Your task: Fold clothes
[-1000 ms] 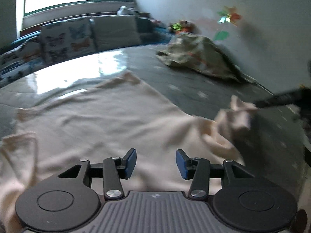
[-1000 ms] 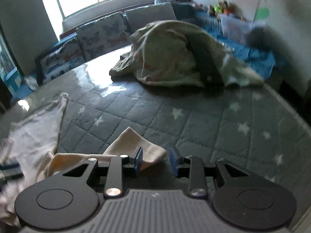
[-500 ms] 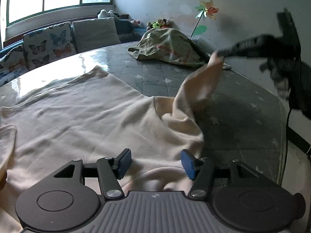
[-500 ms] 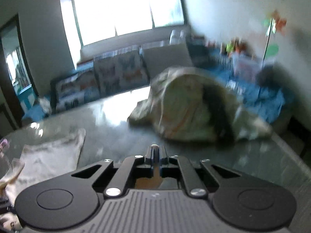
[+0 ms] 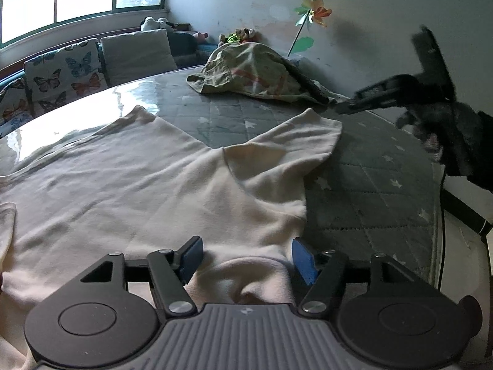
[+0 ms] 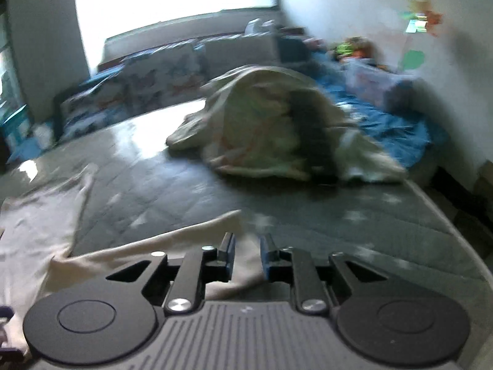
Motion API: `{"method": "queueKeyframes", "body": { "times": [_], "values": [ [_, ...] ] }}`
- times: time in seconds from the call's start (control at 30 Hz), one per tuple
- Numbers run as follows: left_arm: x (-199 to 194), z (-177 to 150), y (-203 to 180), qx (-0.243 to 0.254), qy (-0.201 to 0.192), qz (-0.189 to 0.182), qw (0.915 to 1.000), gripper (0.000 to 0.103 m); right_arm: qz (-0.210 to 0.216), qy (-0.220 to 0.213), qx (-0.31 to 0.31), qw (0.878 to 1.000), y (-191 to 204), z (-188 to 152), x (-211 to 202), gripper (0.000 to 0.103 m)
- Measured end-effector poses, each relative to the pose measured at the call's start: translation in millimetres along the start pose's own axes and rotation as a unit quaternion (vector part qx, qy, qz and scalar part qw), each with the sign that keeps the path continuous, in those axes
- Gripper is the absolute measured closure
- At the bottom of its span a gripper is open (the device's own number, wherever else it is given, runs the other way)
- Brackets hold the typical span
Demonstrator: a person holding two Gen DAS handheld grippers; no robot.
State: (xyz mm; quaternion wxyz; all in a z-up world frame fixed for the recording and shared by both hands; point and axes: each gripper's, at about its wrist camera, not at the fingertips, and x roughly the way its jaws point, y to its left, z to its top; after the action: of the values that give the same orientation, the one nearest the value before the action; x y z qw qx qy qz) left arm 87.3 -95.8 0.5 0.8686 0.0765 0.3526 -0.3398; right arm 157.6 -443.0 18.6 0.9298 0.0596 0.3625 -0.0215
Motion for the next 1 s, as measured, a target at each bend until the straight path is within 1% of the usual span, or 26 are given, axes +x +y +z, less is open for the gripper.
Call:
{"method": "queueKeyframes", "body": {
  "times": [0.03, 0.17, 0.27, 0.33, 0.37, 0.43, 0.47, 0.5, 0.57, 0.6, 0.67, 0.73, 0.77, 0.8, 0.87, 0.9, 0.93, 1.0],
  "values": [
    [0, 0, -1, 0.001, 0.0, 0.0, 1.0, 0.036, 0.008, 0.009, -0.01, 1.0, 7, 1, 8, 0.075],
    [-4, -3, -1, -0.004, 0.002, -0.003, 1.0, 0.036, 0.013, 0.028, -0.027, 0.999, 23, 2, 35, 0.074],
    [-7, -4, -1, -0.011, 0.003, -0.003, 0.9999, 0.036, -0.005, 0.02, -0.021, 1.0, 24, 5, 46, 0.074],
    [-14, -6, 3, -0.026, -0.005, -0.001, 0.9996, 0.036, -0.012, 0.015, -0.006, 1.0, 23, 10, 48, 0.074],
    [-18, -6, 4, -0.034, -0.009, 0.0, 0.9994, 0.036, -0.01, 0.012, -0.006, 1.0, 25, 11, 46, 0.073],
    [-28, -7, 10, -0.046, -0.021, 0.01, 0.9987, 0.036, -0.001, 0.003, -0.017, 1.0, 33, 10, 37, 0.067],
    [-33, -7, 15, -0.053, -0.027, 0.023, 0.998, 0.036, 0.003, 0.001, -0.027, 1.0, 38, 9, 33, 0.063],
    [-37, -7, 20, -0.06, -0.033, 0.038, 0.997, 0.036, 0.01, 0.0, -0.04, 0.999, 46, 7, 29, 0.06],
    [-43, -7, 33, -0.071, -0.039, 0.069, 0.9943, 0.036, 0.032, -0.002, -0.061, 0.998, 64, 4, 20, 0.058],
    [-44, -7, 41, -0.074, -0.039, 0.087, 0.9927, 0.036, 0.046, 0.0, -0.067, 0.997, 72, 2, 17, 0.051],
    [-45, -7, 56, -0.081, -0.038, 0.123, 0.9884, 0.036, 0.075, 0.003, -0.079, 0.994, 89, -1, 11, 0.043],
    [-47, -6, 72, -0.088, -0.037, 0.158, 0.9829, 0.036, 0.102, 0.009, -0.098, 0.99, 109, -5, 6, 0.04],
    [-48, -6, 80, -0.091, -0.036, 0.176, 0.9796, 0.037, 0.113, 0.011, -0.107, 0.988, 119, -7, 4, 0.036],
    [-48, -6, 88, -0.094, -0.036, 0.193, 0.976, 0.037, 0.123, 0.014, -0.117, 0.985, 128, -9, 3, 0.032],
    [-50, -5, 104, -0.101, -0.035, 0.228, 0.9678, 0.038, 0.148, 0.02, -0.146, 0.978, 154, -17, 1, 0.028],
    [-50, -5, 111, -0.104, -0.035, 0.245, 0.9633, 0.041, 0.159, 0.022, -0.16, 0.974, 167, -20, 0, 0.027],
    [-51, -5, 119, -0.107, -0.034, 0.263, 0.9584, 0.042, 0.167, 0.024, -0.176, 0.97, 178, -24, -1, 0.027],
    [-47, -7, 128, -0.113, -0.025, 0.266, 0.957, 0.048, 0.179, 0.026, -0.203, 0.962, 199, -32, 0, 0.018]
  ]
}}
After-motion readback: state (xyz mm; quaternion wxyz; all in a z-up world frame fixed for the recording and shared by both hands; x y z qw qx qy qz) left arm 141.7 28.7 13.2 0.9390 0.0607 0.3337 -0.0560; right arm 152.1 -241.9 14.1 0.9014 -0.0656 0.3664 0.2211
